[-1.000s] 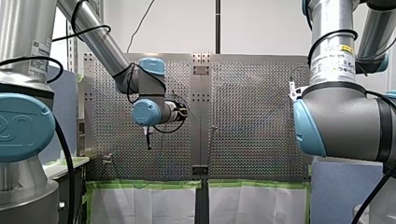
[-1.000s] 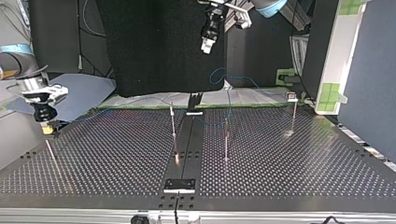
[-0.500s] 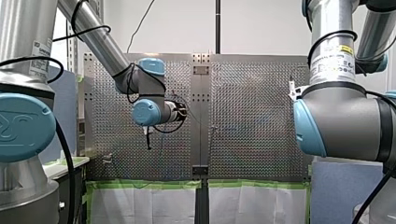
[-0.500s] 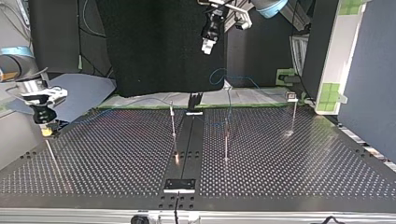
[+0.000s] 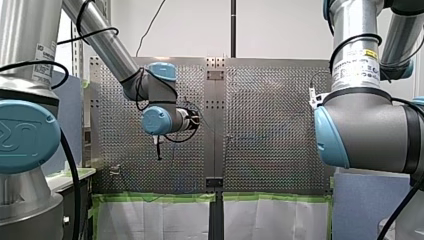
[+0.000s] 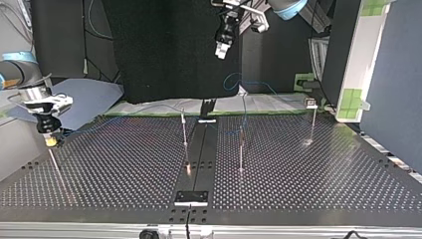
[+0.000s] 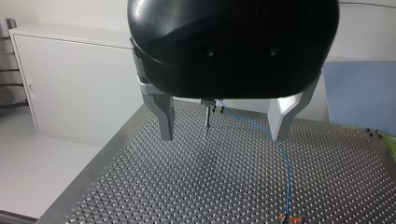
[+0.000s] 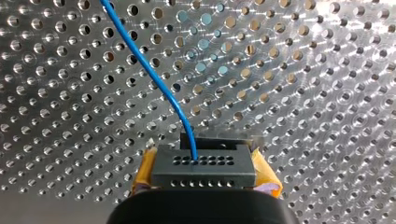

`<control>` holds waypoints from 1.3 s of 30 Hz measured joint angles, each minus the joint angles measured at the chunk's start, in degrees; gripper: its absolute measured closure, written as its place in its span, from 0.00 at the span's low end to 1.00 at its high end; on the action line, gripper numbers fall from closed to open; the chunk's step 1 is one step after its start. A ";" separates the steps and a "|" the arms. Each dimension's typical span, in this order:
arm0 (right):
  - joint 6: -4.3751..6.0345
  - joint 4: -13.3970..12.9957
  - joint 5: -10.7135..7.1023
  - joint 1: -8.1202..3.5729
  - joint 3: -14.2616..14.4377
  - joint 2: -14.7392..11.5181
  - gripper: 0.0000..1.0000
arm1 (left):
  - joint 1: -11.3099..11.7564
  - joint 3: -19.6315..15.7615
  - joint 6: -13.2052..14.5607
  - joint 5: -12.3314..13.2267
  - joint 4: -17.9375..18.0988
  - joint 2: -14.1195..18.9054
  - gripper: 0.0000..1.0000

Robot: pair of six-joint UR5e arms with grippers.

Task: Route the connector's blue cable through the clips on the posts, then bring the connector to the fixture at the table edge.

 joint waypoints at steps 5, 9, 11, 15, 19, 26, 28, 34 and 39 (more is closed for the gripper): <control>0.01 0.08 0.00 0.15 -0.42 0.04 1.00 | 0.17 -0.02 -0.03 0.05 0.00 0.00 0.00; -0.04 0.08 -0.05 0.32 -0.74 0.08 1.00 | 0.20 0.00 -0.01 0.05 0.00 0.00 0.00; -0.04 0.06 -0.08 0.43 -0.87 0.10 1.00 | 0.24 -0.01 0.00 0.05 0.03 0.00 0.00; -0.10 -0.06 -0.20 0.59 -0.99 0.22 1.00 | 0.29 -0.01 0.00 0.05 0.14 0.00 0.00; -0.13 -0.21 -0.41 0.81 -1.05 0.36 1.00 | 0.30 0.02 -0.01 0.07 0.27 0.00 0.00; -0.13 -0.52 -0.60 0.87 -1.04 0.50 1.00 | 0.31 0.02 -0.04 0.06 0.43 0.00 0.00; -0.08 -0.69 -0.60 0.89 -1.02 0.53 1.00 | 0.31 0.02 -0.07 0.05 0.43 0.00 0.00; 0.18 -1.28 -0.54 0.92 -0.97 0.57 1.00 | 0.46 -0.01 -0.14 0.06 0.60 -0.01 0.00; 0.28 -1.29 -0.38 0.92 -1.02 0.57 0.91 | 0.55 0.00 -0.10 0.13 0.69 -0.01 0.00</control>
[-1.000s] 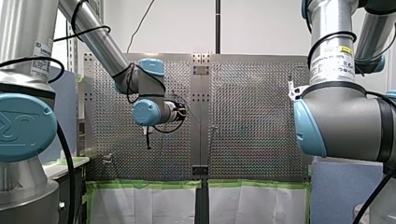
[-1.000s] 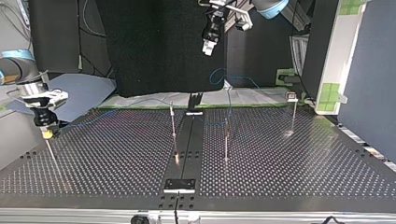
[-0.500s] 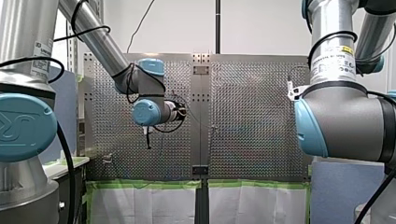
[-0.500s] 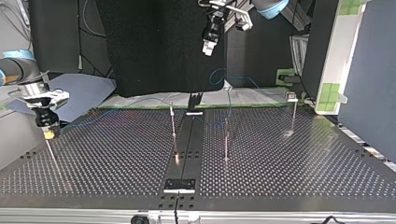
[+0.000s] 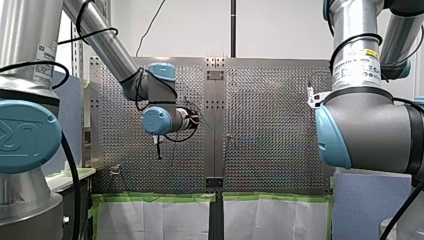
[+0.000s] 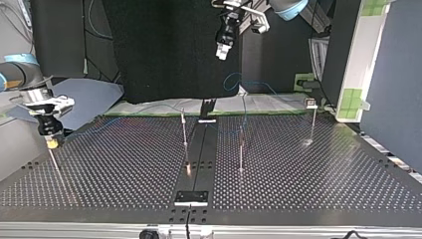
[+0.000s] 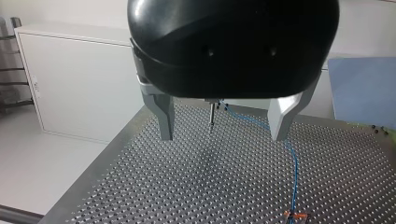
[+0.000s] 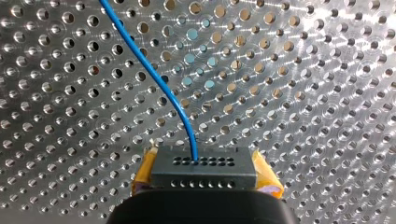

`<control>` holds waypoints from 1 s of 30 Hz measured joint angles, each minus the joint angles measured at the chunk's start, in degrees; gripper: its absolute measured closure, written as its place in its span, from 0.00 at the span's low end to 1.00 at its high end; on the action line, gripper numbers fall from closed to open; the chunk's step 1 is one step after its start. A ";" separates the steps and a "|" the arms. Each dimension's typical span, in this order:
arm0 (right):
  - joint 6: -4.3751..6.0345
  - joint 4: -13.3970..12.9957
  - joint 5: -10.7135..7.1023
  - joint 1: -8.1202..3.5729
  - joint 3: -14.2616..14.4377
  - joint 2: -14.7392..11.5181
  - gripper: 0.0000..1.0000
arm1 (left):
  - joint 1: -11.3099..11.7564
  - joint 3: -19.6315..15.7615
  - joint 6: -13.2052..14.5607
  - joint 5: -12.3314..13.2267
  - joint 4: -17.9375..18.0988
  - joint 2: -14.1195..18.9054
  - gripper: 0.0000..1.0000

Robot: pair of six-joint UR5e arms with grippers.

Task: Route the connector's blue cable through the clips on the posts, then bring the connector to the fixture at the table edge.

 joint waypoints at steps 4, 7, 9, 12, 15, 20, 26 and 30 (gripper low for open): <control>-0.04 0.00 0.23 0.00 -0.02 0.01 0.69 | 0.03 0.00 0.03 0.01 0.01 0.00 0.00; -0.14 0.00 0.30 -0.02 -0.02 0.02 0.40 | 0.07 0.00 0.03 0.01 0.01 -0.02 0.00; -0.23 0.00 0.34 -0.02 -0.01 0.03 0.16 | 0.07 0.00 0.04 0.01 0.01 -0.01 0.00; -0.32 -0.16 0.61 -0.06 -0.06 0.02 0.04 | 0.08 -0.01 0.04 0.01 0.01 -0.01 0.00; -0.31 -0.15 0.79 -0.05 -0.06 0.04 0.02 | 0.10 0.00 0.04 0.01 0.01 0.00 0.00; -0.24 0.02 0.84 0.02 -0.03 0.12 0.02 | 0.18 -0.01 0.04 0.02 0.01 -0.01 0.00; -0.32 0.05 0.84 0.07 0.00 0.13 0.02 | 0.28 -0.01 0.04 0.01 0.02 -0.01 0.00; -0.13 -0.06 0.83 0.13 0.00 0.14 0.02 | 0.35 -0.02 0.05 0.01 0.02 0.00 0.00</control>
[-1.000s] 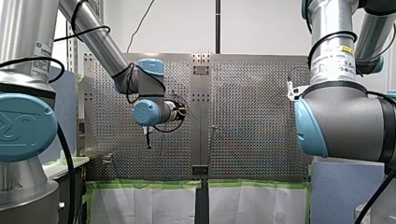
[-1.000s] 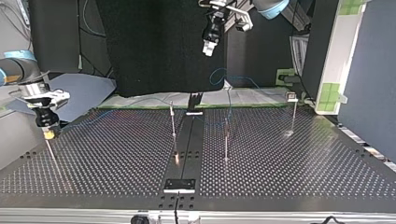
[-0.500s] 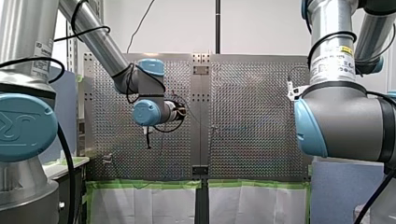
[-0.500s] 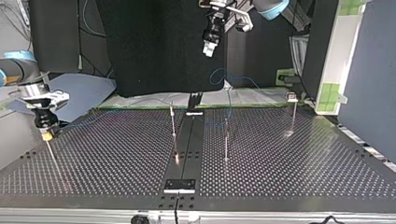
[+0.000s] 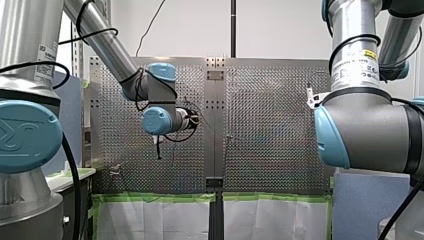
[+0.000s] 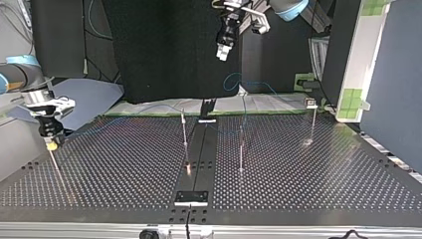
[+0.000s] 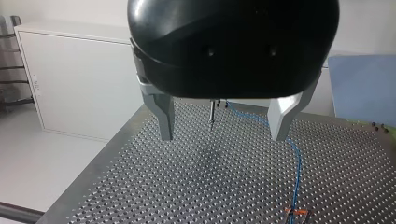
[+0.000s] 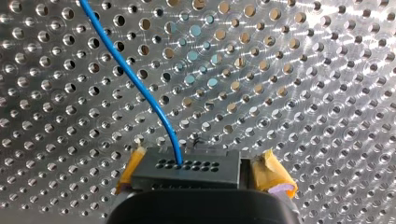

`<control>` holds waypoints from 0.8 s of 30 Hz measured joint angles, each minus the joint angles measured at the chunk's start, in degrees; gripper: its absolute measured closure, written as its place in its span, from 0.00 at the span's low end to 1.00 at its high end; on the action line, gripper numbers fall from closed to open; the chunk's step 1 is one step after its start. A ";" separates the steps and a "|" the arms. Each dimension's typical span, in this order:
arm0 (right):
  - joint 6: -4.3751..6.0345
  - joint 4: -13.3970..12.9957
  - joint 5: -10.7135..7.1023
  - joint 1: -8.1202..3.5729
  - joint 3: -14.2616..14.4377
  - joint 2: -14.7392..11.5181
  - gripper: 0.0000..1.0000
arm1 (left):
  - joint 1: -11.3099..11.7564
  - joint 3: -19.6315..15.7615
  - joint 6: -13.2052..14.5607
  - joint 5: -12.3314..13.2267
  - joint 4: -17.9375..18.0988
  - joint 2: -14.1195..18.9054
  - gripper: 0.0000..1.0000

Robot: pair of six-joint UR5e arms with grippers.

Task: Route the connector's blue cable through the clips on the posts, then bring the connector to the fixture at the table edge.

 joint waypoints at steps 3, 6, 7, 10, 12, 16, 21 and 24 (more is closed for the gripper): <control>0.11 -0.04 0.02 0.01 -0.01 0.00 0.02 | 0.01 0.00 0.02 0.03 0.00 -0.01 0.00; 0.25 -0.01 0.12 0.09 -0.16 0.00 0.02 | 0.08 -0.01 0.03 0.03 0.00 -0.02 0.00; 0.35 0.03 0.20 0.13 -0.25 0.00 0.02 | 0.09 -0.01 0.03 0.02 0.00 -0.02 0.00; 0.66 0.09 0.49 0.24 -0.47 0.00 0.02 | 0.11 0.02 0.01 0.01 0.00 -0.01 0.00; 0.89 0.02 0.61 0.32 -0.52 0.02 0.02 | 0.12 0.03 0.00 0.01 0.00 -0.01 0.00; 1.79 -0.28 0.72 0.59 -0.56 0.05 0.02 | 0.14 0.01 0.04 0.02 -0.19 -0.01 0.00; 2.87 -0.37 0.81 0.86 -0.62 0.07 0.02 | 0.15 -0.01 0.07 -0.01 -0.51 -0.02 0.00; 3.44 -0.36 0.99 0.93 -0.65 0.07 0.02 | 0.16 -0.01 0.08 0.05 -0.44 -0.03 0.00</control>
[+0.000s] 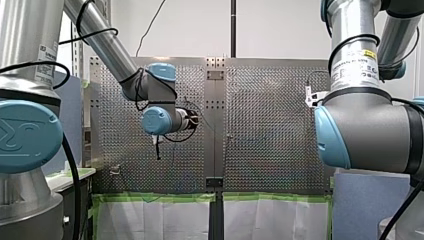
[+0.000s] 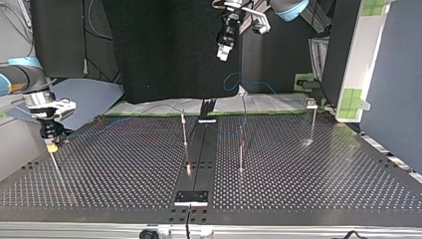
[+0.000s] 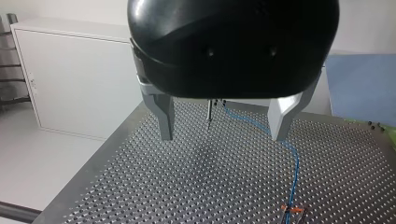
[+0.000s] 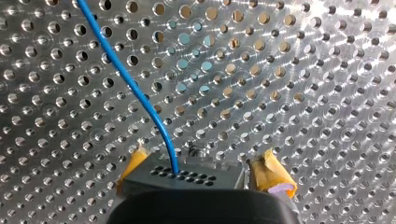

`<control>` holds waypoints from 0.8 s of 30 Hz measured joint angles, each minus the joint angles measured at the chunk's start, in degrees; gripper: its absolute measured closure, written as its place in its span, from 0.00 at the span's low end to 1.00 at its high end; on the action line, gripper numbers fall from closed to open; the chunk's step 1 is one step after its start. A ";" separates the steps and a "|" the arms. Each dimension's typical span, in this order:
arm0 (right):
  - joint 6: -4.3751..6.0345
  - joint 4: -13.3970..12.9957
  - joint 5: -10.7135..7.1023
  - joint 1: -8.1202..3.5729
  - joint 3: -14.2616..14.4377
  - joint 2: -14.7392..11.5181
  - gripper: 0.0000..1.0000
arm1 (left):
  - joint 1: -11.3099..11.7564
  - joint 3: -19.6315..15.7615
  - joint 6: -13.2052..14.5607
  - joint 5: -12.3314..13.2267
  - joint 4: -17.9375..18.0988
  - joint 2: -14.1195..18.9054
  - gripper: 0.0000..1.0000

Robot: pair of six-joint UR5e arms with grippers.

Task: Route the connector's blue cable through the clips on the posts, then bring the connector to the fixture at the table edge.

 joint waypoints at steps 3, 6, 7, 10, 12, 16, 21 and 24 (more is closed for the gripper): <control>0.27 0.01 0.33 0.10 0.00 0.00 0.02 | 0.00 0.00 0.00 -0.02 0.03 0.02 0.00; 0.41 0.03 0.56 0.23 -0.03 0.00 0.02 | 0.01 -0.01 0.00 -0.07 0.04 -0.02 0.00; 0.47 0.03 0.60 0.25 -0.03 0.00 0.02 | 0.02 -0.01 0.00 -0.09 0.05 -0.01 0.00; 0.54 0.03 0.61 0.28 -0.03 0.00 0.02 | 0.03 -0.01 0.00 -0.08 0.09 0.00 0.00; 0.52 0.04 0.61 0.31 -0.03 0.00 0.02 | 0.03 -0.01 0.00 -0.07 0.20 -0.01 0.00; 0.38 0.06 0.79 0.37 -0.04 0.00 0.02 | 0.04 -0.02 0.00 -0.09 0.39 -0.01 0.00; 0.24 0.08 0.91 0.43 -0.04 0.00 0.02 | 0.05 -0.01 0.00 -0.12 0.43 -0.01 0.00; 0.02 0.18 0.91 0.45 -0.05 0.00 0.02 | 0.05 -0.02 0.10 -0.03 0.44 0.00 0.00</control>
